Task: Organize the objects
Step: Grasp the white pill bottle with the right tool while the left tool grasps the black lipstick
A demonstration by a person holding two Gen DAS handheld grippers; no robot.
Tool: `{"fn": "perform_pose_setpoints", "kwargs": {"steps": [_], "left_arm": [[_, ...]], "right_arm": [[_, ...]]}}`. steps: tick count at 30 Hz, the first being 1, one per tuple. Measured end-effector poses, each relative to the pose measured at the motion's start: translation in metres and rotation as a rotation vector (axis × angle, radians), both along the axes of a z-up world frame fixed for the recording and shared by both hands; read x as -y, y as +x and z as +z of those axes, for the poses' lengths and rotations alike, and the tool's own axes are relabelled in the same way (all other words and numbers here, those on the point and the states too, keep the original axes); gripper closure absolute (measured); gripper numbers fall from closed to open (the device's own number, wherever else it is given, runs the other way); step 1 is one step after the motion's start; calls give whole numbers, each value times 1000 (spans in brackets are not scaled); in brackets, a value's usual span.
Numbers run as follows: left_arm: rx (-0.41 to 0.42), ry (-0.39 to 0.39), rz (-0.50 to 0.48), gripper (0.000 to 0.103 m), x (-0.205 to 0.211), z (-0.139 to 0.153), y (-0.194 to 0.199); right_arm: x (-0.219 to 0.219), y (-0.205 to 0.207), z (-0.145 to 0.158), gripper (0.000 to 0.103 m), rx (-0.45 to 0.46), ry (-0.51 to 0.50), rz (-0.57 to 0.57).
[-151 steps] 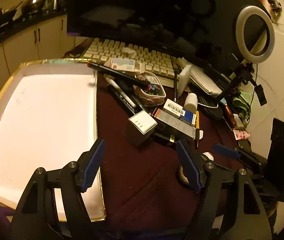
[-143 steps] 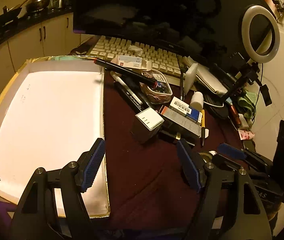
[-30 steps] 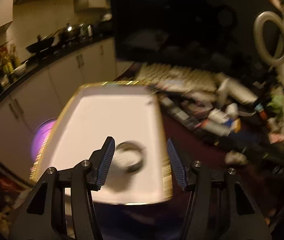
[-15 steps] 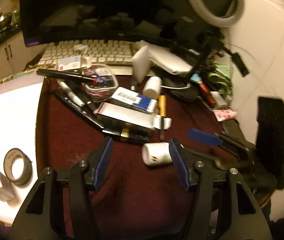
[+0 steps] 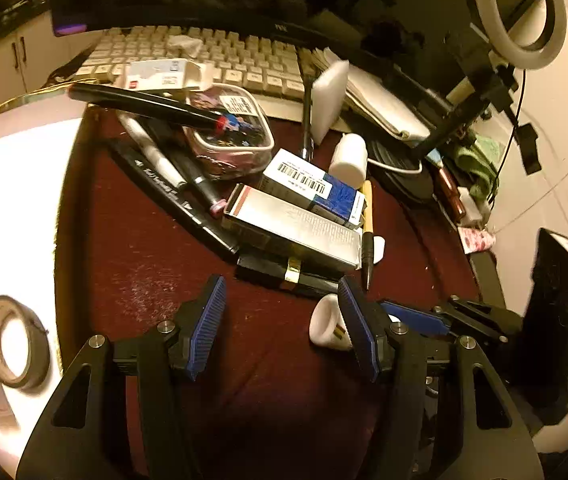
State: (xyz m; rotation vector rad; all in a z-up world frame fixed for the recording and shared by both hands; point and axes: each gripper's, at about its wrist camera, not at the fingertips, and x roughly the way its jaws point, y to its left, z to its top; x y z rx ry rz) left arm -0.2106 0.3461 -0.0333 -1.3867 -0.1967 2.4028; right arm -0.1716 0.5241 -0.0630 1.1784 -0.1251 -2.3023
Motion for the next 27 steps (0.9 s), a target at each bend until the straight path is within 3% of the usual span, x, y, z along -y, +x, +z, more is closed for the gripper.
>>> {"fn": "perform_pose_setpoints", "kwargs": {"steps": [5,8,12,17,23,25,27], "left_arm": [[18,-13,-13,44,-16,-1,-12],[18,-93,-4,44,-28,-5,-20],[27,-138,-22,42,-24,-15,-23],[30,11,-46,43,6,-19,-8],[-68,68,-85,43,-1,1,-18],[-98,56,-122,43,-12,3,-24],[-104,-34,-148,43,-24,-6,-26]], "right_arm": [[-3,4,2,61,15,27,-42],[-6,5,3,61,18,25,-65],[-15,2,5,61,22,29,-140],[-15,-6,5,61,29,34,-172],[-15,-4,5,61,32,39,-213],[-18,-4,5,61,30,58,-238],[-21,-3,7,61,32,73,-259]]}}
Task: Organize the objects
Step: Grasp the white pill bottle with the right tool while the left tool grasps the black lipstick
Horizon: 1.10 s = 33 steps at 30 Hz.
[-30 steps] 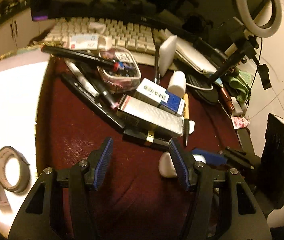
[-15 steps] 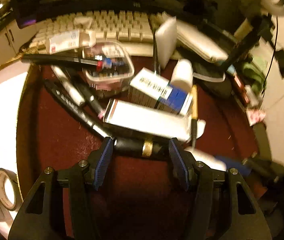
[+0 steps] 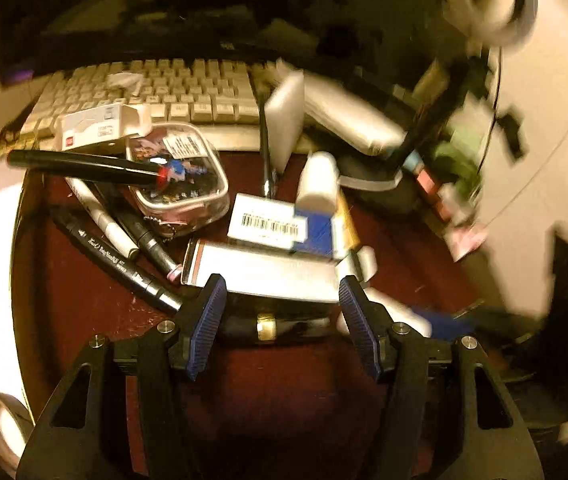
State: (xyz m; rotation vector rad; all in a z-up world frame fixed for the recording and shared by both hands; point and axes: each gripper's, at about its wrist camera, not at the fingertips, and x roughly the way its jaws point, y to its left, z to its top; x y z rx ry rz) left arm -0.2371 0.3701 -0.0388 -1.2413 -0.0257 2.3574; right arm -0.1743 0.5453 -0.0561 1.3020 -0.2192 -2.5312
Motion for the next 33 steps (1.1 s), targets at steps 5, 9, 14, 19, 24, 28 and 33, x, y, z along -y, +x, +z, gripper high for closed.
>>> {"fn": "perform_pose_setpoints", "kwargs": {"steps": [5,9,14,19,24,28,33], "left_arm": [[76,29,-76,43,7,-16,18],[95,85,-114,43,13,-5,38],[54,1,-67,44,-1,-8,26],[21,-106,-41,84,-6,-16,29],[41,-87,-10,85,4,-16,37],[65,-20,21,85,13,-15,45],[95,71,73,85,25,-14,50]], "right_arm": [[-4,2,2,61,-14,-3,-19],[-4,-1,-2,61,-3,-31,-29],[0,-1,-6,61,3,-33,-18],[2,-2,-4,61,-2,-7,-10],[5,-5,-5,61,-3,-10,-10],[12,-4,-5,69,-18,4,-2],[23,-1,2,69,-53,-24,18]]}}
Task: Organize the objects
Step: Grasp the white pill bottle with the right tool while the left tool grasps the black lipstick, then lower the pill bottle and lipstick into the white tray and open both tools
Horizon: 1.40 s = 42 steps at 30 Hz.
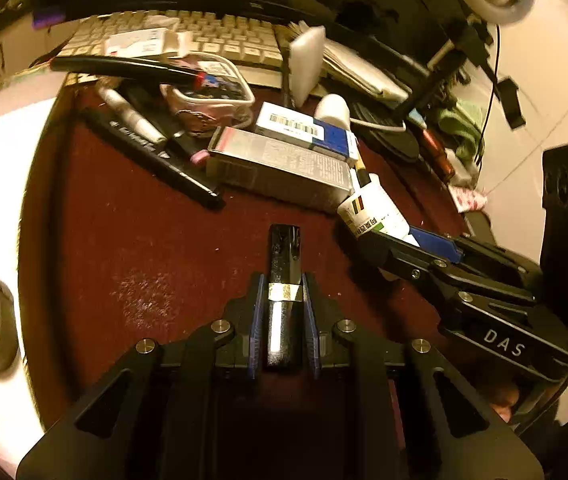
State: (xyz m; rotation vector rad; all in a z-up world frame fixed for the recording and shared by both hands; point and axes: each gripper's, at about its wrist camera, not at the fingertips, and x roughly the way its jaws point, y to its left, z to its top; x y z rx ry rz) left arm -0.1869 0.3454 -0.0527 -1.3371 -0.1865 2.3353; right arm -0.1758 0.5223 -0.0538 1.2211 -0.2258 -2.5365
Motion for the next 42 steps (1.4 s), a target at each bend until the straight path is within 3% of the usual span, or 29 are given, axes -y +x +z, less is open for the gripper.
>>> {"fn": "perform_pose_setpoints", "kwargs": {"steps": [9,20,25,29,42], "left_arm": [[-111,96,116,85,51,43,24],[-202,146,414,85,174,77,56],[-190,123,563,85,225,69,61],[-153,107,623,85,250,55,58],[-55,5,599,85,247,20,25]], "right_arm": [[42,5,27,69,-79,-117,103],[147,4,46,69,-101,-177,371],[190,-12,44,69,-91,-128,413],[212,-32,36,69,-68,-81,401],[242,-75,7,69,23,3,343]]}}
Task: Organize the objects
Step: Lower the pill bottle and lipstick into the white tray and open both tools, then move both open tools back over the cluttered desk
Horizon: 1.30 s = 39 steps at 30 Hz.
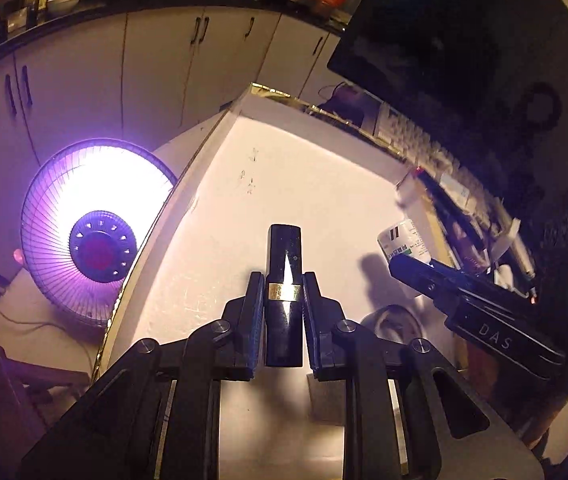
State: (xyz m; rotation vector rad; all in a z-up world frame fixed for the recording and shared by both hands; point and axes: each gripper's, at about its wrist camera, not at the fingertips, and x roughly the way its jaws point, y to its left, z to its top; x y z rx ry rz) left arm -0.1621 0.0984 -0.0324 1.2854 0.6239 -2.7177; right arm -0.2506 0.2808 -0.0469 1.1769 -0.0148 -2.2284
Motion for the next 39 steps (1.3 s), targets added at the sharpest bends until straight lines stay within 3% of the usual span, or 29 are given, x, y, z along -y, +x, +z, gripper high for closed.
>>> {"fn": "perform_pose_setpoints", "kwargs": {"steps": [11,17,18,21,25,28,32,36,39], "left_arm": [[89,-65,9,85,-4,-14,-9],[48,-47,1,85,-9,-10,-3],[33,-34,11,81,-7,-8,-1],[-20,-7,50,59,-1,2,5],[-57,-18,57,58,-2,10,13],[-86,2,39,58,-8,16,20],[-149,35,5,58,-25,27,30],[-240,55,-59,57,-52,43,41],[-282,51,-101,51,-77,54,39]], "right_arm": [[16,5,-3,68,-36,94,34],[24,11,-4,68,-77,177,66],[23,11,-5,68,-81,175,74],[11,10,-3,67,-49,85,68],[-6,6,3,57,7,-57,58],[-18,10,8,57,14,-126,54],[-39,23,16,57,-8,-182,32],[-84,47,23,57,-65,-337,-25],[-112,59,25,37,-114,-327,-70]]}}
